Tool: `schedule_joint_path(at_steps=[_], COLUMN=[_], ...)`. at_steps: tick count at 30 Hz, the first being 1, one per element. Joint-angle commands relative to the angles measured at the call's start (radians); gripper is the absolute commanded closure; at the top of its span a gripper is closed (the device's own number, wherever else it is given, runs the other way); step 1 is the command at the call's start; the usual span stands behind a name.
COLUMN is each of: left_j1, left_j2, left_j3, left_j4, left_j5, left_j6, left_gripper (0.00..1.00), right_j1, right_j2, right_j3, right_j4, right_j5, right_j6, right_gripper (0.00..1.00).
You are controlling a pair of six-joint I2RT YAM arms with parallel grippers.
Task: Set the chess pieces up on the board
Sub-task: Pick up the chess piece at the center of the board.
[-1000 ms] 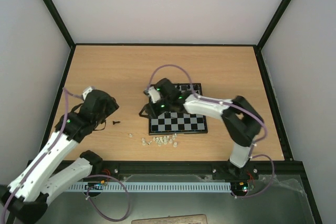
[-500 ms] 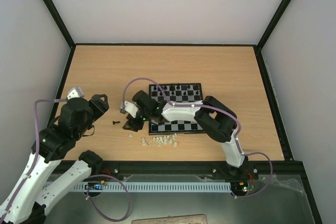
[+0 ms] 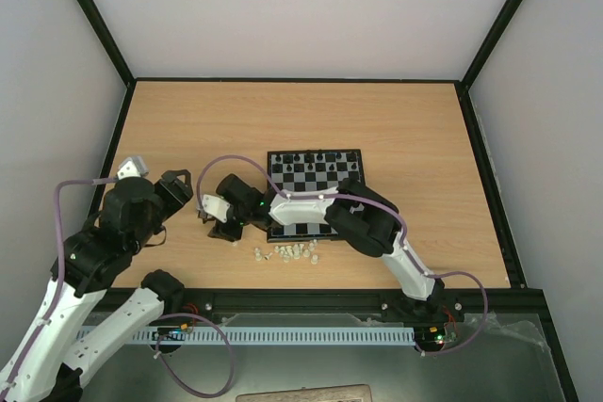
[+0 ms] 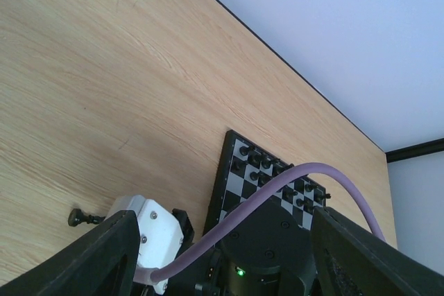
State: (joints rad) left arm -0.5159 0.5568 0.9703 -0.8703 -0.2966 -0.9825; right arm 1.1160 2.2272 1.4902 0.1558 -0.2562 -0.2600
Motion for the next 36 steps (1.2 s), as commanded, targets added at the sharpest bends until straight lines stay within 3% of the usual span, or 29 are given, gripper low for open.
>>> schedule_joint_path(at_steps=[1,16,24,28,33,36], left_j1=[0.004,0.005,0.005,0.005,0.005,0.005], left_j2=[-0.002,0.051,0.075,0.075,0.086,0.094], left_j3=[0.038,0.032,0.027,0.025,0.015,0.018], left_j4=[-0.024,0.014,0.028,0.031,0.046,0.052], left_j5=[-0.016,-0.025,-0.021,-0.022,-0.015,-0.01], left_j6=[0.019,0.041,0.049,0.051,0.059,0.063], left_gripper=[0.3,0.3,0.3,0.29,0.29,0.29], right_j1=[0.001,-0.014,-0.03,-0.03,-0.032,-0.037], right_j2=[-0.005,0.11,0.132,0.122,0.111,0.109], right_j3=[0.024,0.136,0.155,0.12,0.096,0.062], right_j4=[-0.023,-0.045,-0.081,-0.079,-0.058,-0.058], right_j5=[0.054,0.063,0.056,0.083,0.097,0.112], right_j6=[-0.045,-0.062,-0.053,-0.047,-0.029,-0.028], right_gripper=[0.46,0.52,0.71,0.71,0.6,0.59])
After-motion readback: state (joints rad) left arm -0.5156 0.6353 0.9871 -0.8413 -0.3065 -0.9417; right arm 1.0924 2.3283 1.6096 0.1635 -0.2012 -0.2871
